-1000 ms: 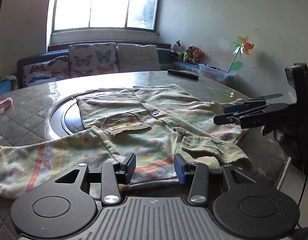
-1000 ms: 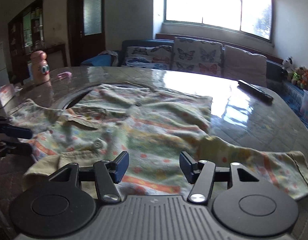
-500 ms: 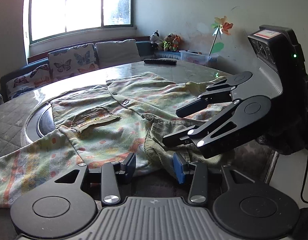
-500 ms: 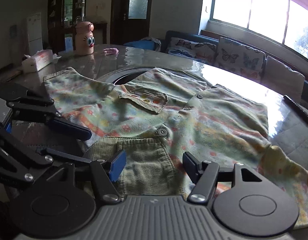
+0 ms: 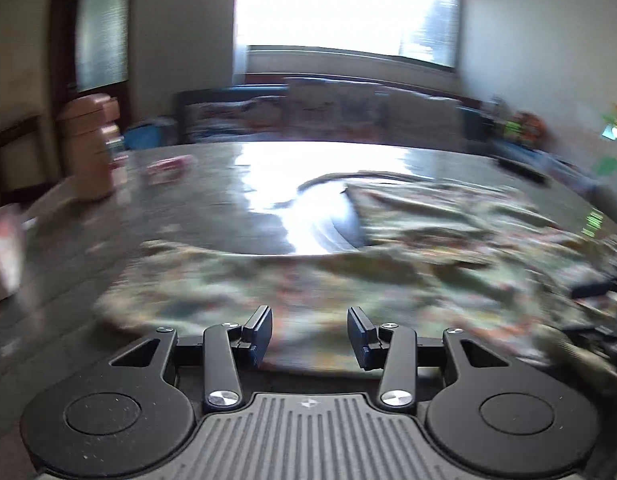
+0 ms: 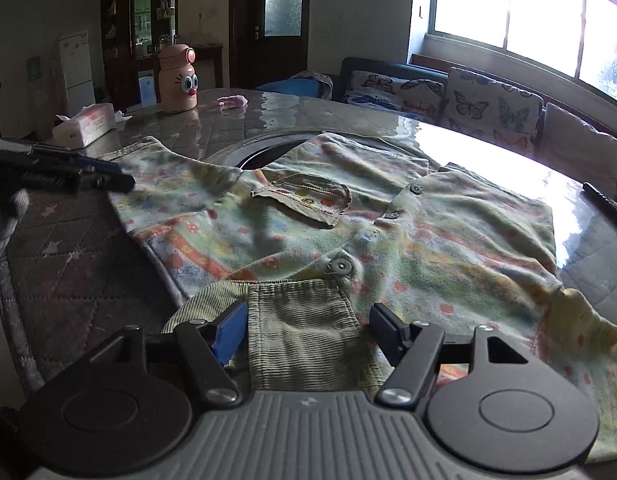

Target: Fold clothes

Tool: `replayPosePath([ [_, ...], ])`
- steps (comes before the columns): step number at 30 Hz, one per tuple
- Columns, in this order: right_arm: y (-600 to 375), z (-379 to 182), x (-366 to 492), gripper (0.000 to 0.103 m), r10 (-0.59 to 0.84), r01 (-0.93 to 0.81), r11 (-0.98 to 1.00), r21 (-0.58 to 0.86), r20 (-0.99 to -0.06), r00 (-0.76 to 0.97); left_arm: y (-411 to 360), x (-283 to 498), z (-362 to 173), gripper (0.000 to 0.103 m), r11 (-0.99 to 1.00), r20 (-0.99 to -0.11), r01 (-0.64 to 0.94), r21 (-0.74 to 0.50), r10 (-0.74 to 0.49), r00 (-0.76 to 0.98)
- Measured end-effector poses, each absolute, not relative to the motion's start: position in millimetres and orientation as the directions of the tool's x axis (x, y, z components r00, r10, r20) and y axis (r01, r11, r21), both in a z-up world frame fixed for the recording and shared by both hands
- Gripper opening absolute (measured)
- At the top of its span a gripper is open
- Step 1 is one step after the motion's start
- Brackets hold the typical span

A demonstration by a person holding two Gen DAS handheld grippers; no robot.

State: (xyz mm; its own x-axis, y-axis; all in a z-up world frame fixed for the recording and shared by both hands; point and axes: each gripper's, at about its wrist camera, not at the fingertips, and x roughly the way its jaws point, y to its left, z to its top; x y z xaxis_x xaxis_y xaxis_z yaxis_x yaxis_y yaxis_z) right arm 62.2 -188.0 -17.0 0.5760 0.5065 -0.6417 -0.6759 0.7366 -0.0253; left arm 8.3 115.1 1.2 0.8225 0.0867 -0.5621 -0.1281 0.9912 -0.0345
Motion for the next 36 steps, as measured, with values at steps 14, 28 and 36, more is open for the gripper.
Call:
replayPosePath([
  [14, -188, -18, 66, 0.073, 0.502, -0.672, 0.740, -0.020, -0.650, 0.571, 189, 13, -4, 0.023, 0.926, -0.595, -0.373, -0.051, 0.272, 0.756],
  [28, -188, -19, 67, 0.074, 0.504, -0.666, 0.746, -0.013, -0.643, 0.577, 201, 26, -6, 0.035, 0.862, -0.601, -0.503, -0.065, 0.369, 0.709],
  [36, -188, -18, 65, 0.074, 0.505, -0.662, 0.750, -0.011, -0.636, 0.583, 196, 23, 13, 0.006, 0.872, -0.554, -0.461, -0.163, 0.306, 0.774],
])
